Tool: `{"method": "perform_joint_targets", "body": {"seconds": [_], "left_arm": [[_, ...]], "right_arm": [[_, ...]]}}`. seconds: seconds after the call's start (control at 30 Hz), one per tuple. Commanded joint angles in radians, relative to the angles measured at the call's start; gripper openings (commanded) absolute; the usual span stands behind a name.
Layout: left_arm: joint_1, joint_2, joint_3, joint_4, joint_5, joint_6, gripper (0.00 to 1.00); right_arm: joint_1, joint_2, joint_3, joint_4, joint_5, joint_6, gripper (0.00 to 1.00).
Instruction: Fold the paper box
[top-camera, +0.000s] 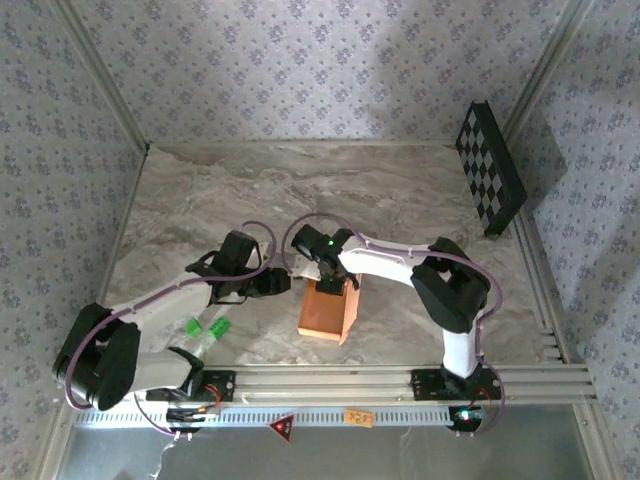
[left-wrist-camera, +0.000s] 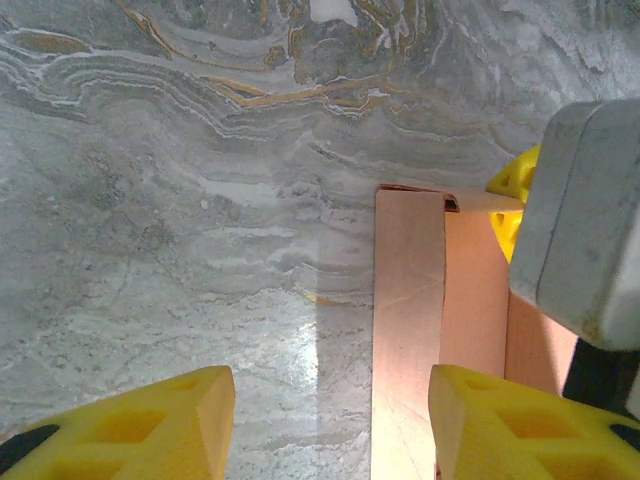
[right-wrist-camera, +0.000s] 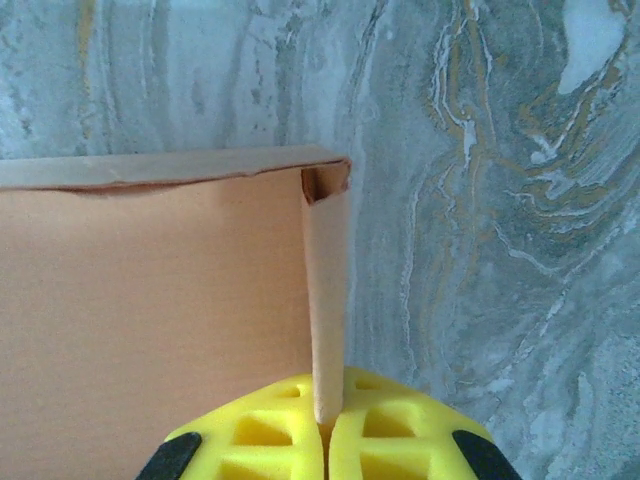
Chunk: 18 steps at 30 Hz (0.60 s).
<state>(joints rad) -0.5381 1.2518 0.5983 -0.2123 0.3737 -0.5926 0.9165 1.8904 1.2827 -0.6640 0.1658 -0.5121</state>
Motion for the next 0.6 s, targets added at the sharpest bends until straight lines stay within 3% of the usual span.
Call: {"method": "perform_joint_targets", "body": {"seconds": [0.0,0.23,0.4,0.57], "left_arm": [[0.005,-0.029,-0.006,-0.027,-0.009,0.004,0.55],[0.009,-0.048,0.000,-0.049,-0.027,0.005,0.55],[0.029,-0.061,0.026,-0.082,-0.042,0.031,0.55],[0.057,-0.068,0.037,-0.091,-0.039,0.051,0.56]], "right_arm": [[0.017,0.082,-0.082,0.109,0.036,0.035,0.00],[0.009,0.056,-0.083,0.086,-0.025,-0.007,0.01],[-0.042,0.043,0.085,-0.093,-0.168,-0.040,0.19],[-0.069,0.006,0.207,-0.203,-0.236,-0.020,0.36]]}}
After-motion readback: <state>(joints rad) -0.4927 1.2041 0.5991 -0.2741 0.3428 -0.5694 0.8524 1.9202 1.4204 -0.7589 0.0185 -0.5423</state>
